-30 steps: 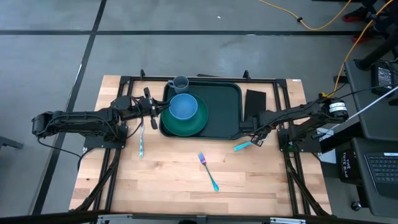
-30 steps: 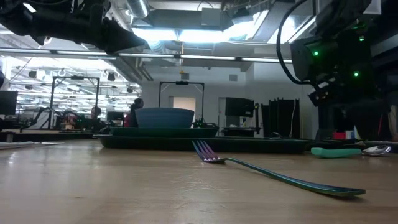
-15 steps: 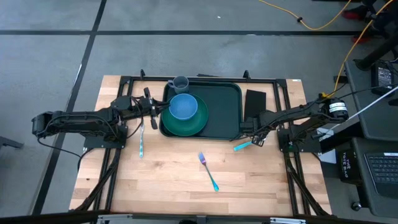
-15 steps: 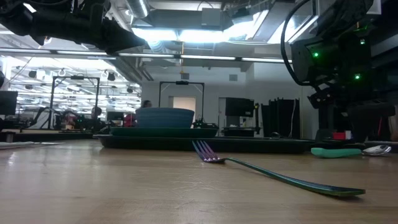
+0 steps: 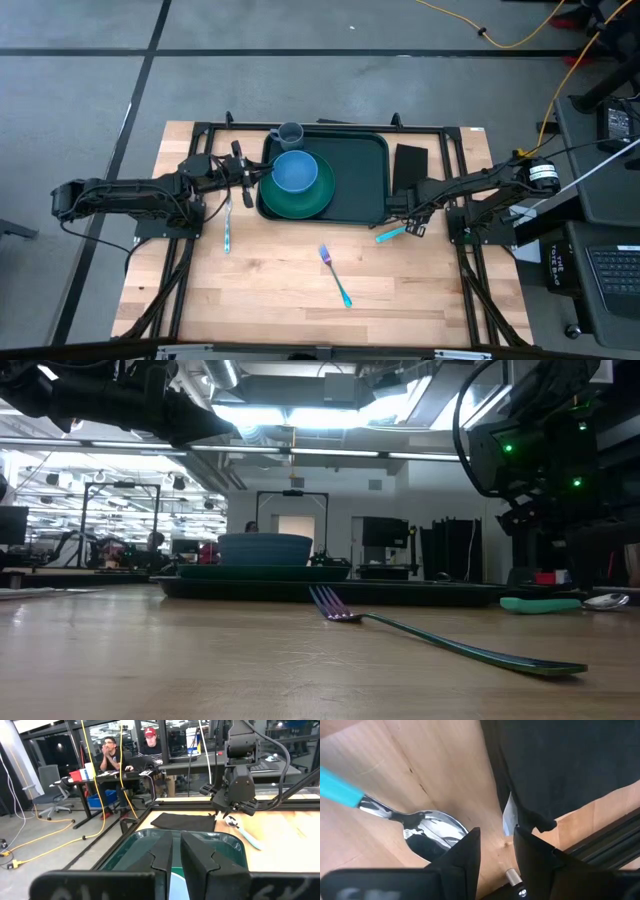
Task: Set up tray
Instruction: Put the black napkin on top of the black tray left of the green plate
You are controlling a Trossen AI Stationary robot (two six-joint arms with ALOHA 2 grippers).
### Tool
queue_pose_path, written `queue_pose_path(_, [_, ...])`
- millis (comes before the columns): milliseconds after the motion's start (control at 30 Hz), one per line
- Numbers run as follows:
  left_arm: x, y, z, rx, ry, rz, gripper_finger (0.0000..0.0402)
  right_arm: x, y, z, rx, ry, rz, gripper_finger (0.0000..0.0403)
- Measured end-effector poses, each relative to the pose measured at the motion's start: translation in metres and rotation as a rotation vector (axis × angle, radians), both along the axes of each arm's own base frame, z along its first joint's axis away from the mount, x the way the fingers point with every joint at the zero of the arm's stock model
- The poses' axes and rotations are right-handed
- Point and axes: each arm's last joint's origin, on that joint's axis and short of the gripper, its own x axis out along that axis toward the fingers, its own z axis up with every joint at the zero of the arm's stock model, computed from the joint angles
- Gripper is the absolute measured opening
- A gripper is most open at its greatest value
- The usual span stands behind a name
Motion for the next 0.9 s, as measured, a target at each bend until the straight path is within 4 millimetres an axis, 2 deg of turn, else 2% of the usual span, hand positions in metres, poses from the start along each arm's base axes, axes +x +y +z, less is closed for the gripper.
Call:
queue_pose_path(433, [0.0, 0.0, 0.0, 0.0, 0.0, 0.0, 0.0029, 0.0, 0.0, 0.0, -0.001, -0.002, -0.008, 0.013])
queue_pose_path(533, [0.0, 0.0, 0.0, 0.0, 0.0, 0.0, 0.0027, 0.0, 0.0, 0.0, -0.001, -0.002, -0.007, 0.0154])
queue_pose_path(767, [0.0, 0.0, -0.0002, 0.0, 0.002, 0.0, 0.0029, 0.0001, -0.001, 0.0003, -0.035, -0.001, 0.001, 0.0238])
queue_pose_path(900, [-0.0001, 0.0, -0.0002, 0.0, 0.003, 0.0, 0.0026, 0.0001, -0.0009, 0.0003, -0.034, -0.001, 0.003, 0.0266])
